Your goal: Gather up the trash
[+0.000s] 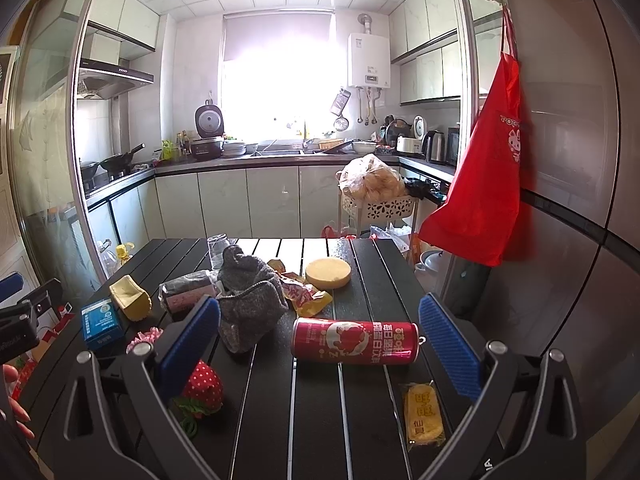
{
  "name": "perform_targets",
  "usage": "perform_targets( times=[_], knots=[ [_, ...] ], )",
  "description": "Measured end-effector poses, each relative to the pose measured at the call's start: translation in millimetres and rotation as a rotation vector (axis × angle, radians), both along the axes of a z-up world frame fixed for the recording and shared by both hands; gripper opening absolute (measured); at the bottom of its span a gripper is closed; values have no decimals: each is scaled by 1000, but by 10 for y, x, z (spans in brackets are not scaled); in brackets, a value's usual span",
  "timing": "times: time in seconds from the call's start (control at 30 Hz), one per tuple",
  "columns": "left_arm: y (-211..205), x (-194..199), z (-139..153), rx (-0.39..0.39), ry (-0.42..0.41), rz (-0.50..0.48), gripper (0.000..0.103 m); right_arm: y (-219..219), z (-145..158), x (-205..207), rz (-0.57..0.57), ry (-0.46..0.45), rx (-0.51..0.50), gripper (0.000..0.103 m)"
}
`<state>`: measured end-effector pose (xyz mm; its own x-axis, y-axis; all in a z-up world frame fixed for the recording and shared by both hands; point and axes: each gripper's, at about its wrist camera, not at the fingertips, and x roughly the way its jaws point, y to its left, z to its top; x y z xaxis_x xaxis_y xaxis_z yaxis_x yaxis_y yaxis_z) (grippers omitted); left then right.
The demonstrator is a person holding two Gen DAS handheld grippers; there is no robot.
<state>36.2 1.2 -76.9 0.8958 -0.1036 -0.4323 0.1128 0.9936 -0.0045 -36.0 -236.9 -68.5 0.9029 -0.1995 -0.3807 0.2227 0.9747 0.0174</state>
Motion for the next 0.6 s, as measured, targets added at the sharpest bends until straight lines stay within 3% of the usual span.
perform_targets(
  times=[0.6],
  knots=[
    [15, 32, -20, -3, 5, -5, 95, -6, -21, 75, -11, 43, -10, 100]
  ],
)
